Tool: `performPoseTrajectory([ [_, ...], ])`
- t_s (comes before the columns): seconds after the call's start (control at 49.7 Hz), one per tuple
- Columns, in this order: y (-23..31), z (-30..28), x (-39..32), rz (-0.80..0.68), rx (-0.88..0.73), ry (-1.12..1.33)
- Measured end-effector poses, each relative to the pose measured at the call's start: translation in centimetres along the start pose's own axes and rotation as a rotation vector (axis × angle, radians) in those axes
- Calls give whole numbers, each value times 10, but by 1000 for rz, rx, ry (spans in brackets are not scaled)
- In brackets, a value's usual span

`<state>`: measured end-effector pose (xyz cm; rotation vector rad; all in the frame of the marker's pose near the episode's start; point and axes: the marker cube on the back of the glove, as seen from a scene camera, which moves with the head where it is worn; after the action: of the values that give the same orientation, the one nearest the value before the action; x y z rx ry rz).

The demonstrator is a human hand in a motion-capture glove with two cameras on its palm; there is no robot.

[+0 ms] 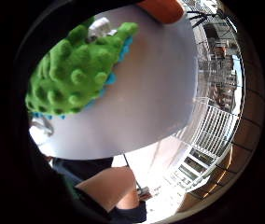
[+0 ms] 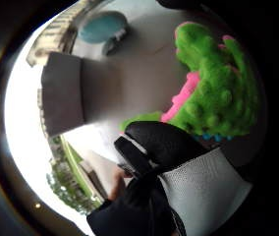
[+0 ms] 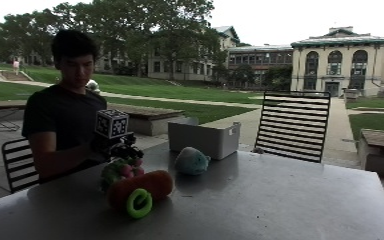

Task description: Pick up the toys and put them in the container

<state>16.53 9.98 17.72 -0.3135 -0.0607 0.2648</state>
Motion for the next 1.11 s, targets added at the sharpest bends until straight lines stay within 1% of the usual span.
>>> performPoseTrajectory([
  [0.161,-3,25,10,5,-21,-46],
  [0.342,-6,37,18,48,-120,-47],
  [0.402,-7,38,22,61,-127,-38],
  [0.483,-7,36,22,59,-104,-29],
  [0.624,-2,33,13,11,-72,-49],
  [0.745,0,28,8,-42,11,-83],
  [0.885,0,16,13,-106,92,-49],
  [0.986,-5,-6,12,-65,145,-44],
  [1.107,-10,-58,6,-50,222,-41],
])
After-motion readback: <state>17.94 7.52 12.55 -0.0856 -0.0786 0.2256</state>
